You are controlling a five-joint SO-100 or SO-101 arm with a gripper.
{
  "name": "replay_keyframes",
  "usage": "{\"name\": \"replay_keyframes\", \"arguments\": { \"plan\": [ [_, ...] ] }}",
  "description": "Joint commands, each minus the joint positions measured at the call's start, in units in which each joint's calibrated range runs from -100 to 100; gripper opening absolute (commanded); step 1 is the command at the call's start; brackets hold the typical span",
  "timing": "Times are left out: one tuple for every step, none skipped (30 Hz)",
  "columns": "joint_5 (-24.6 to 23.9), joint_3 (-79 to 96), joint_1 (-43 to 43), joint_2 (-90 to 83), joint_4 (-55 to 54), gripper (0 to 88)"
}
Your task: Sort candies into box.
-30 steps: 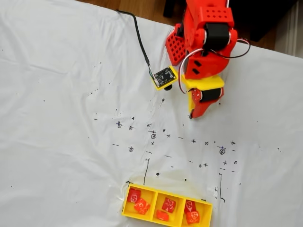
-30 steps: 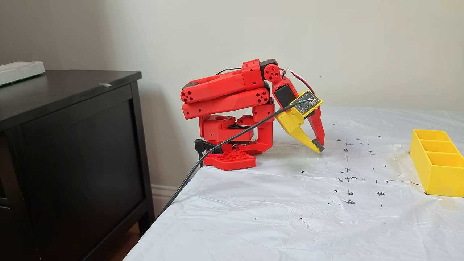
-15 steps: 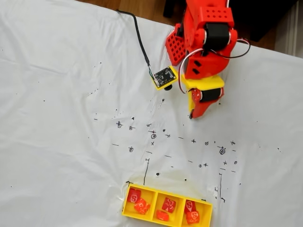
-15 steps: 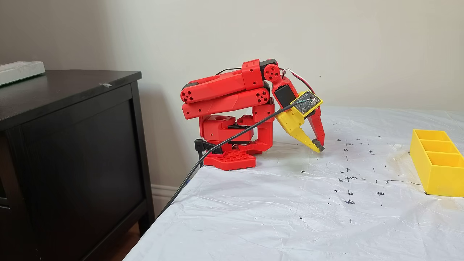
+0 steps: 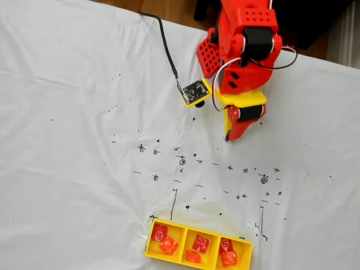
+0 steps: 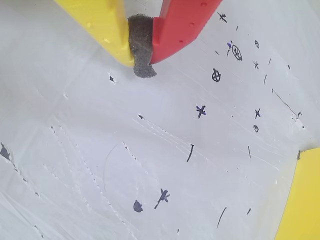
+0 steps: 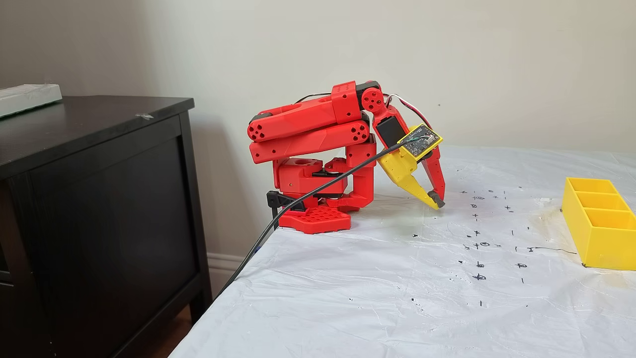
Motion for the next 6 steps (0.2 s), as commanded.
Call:
{"name": "replay_keyframes", "arguments": {
  "plan": [
    [0.29,-1.07,-0.54,-0.34,1.44,0.2],
    [0.29,-1.07,-0.54,-0.34,1.44,0.2],
    [0.29,-1.07,-0.54,-0.34,1.44,0.2],
    [0.29,-1.07,-0.54,-0.34,1.44,0.2],
    [0.29,-1.07,-0.54,-0.34,1.44,0.2],
    [0.29,-1.07,-0.54,-0.34,1.44,0.2]
  ]
}}
